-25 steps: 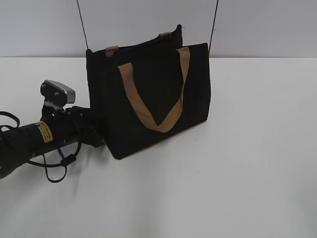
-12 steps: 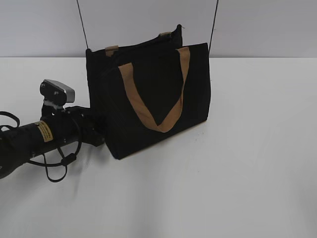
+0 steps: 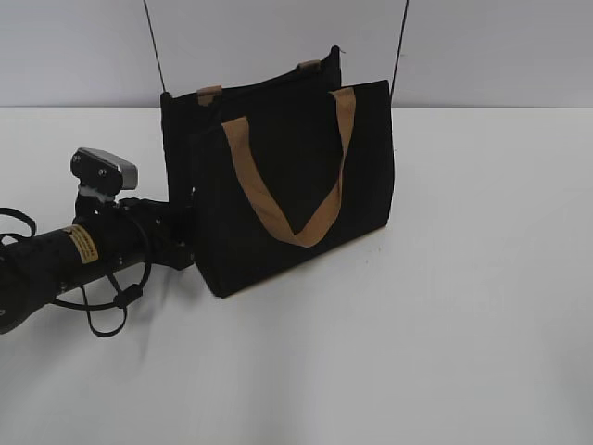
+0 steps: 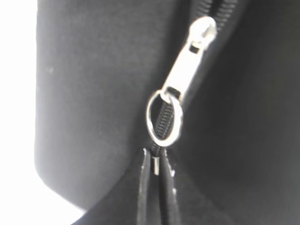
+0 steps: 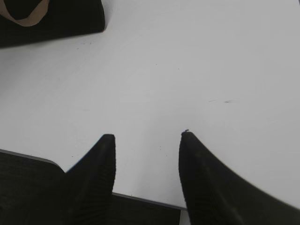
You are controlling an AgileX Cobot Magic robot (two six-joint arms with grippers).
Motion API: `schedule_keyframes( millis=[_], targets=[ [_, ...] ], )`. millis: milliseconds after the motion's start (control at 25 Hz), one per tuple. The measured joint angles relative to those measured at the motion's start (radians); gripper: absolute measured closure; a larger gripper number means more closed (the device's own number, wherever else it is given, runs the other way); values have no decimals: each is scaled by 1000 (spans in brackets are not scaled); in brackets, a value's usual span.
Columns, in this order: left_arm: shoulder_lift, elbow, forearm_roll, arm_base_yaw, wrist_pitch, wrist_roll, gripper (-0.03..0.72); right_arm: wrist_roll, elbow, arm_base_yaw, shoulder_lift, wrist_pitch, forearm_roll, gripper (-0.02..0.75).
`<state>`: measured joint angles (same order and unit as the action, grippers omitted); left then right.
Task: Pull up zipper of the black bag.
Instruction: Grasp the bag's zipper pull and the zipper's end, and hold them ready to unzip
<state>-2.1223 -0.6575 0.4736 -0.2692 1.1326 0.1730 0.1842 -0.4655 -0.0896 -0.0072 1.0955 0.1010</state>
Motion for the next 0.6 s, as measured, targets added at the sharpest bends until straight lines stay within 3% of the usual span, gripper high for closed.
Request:
schedule_keyframes(
  millis=[280, 600],
  targets=[
    [18, 52, -7, 0, 1, 0, 676, 0, 0, 0, 0, 0, 1, 395],
    [210, 152, -43, 0, -21, 0, 676, 6, -51, 0, 70, 1, 18, 395]
  ],
)
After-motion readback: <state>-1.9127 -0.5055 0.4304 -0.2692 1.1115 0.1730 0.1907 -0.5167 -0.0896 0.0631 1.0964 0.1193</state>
